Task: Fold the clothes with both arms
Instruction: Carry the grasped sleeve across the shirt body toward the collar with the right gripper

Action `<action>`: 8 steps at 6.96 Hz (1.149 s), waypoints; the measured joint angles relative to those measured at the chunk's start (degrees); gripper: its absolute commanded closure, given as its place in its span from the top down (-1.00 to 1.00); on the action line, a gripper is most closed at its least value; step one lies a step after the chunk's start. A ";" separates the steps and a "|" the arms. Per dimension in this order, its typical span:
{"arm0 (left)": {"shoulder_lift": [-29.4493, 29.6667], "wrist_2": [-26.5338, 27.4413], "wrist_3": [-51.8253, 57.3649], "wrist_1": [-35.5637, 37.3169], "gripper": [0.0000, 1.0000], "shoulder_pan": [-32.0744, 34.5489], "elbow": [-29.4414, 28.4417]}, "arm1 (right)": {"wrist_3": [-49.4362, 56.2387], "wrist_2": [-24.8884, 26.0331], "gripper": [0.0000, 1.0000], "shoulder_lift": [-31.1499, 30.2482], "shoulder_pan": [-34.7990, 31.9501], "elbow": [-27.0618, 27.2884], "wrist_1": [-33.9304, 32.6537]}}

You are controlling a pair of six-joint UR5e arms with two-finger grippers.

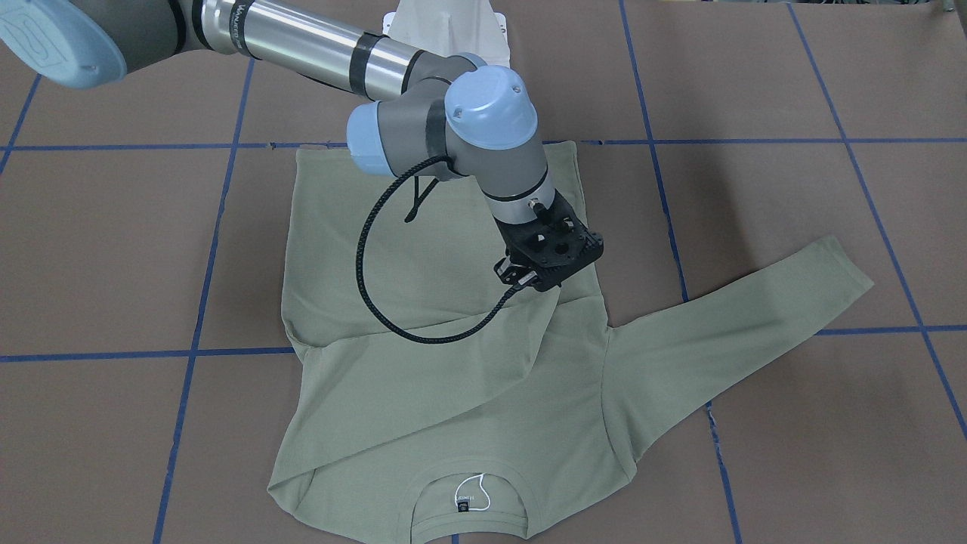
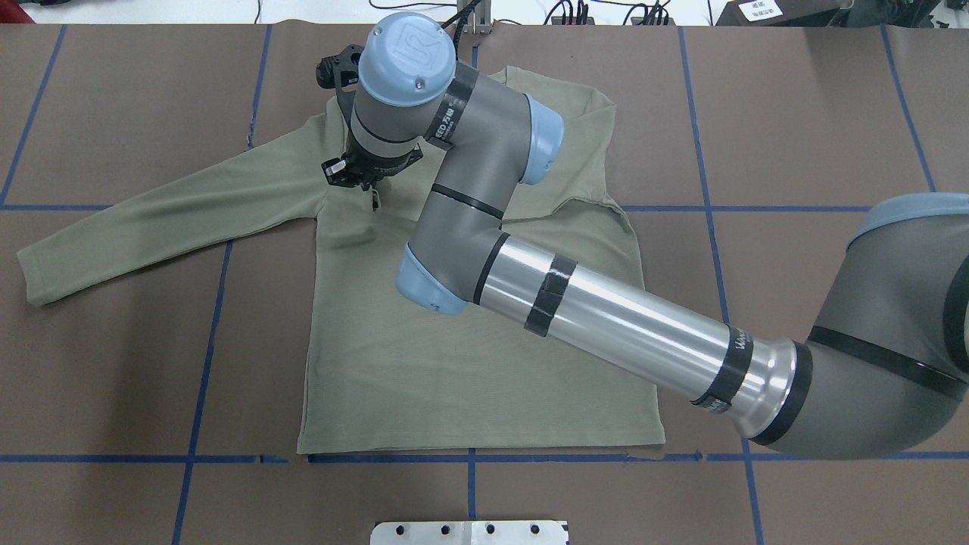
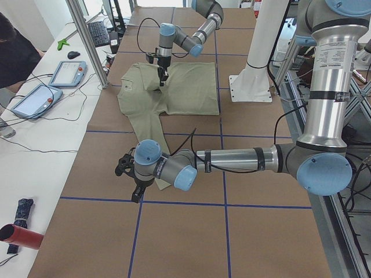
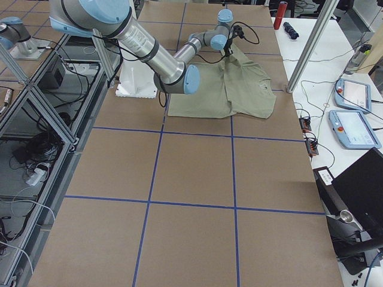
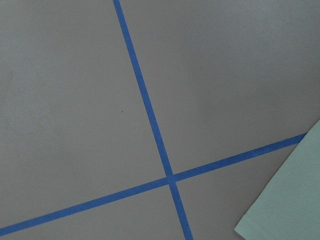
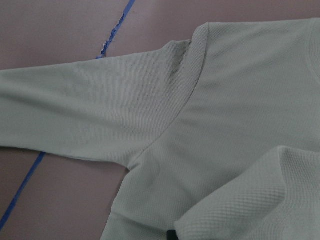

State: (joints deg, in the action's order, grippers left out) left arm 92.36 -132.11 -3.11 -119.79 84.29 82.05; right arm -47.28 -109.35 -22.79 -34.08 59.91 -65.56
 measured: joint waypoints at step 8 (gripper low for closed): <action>0.67 -0.17 -3.85 -1.00 0.99 -0.91 -0.69 | -7.15 13.84 0.98 3.88 5.69 -6.30 3.82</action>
State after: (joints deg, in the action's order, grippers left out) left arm 93.03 -132.28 -6.95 -120.79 83.38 81.36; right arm -54.43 -95.51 -18.90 -28.39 53.61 -61.74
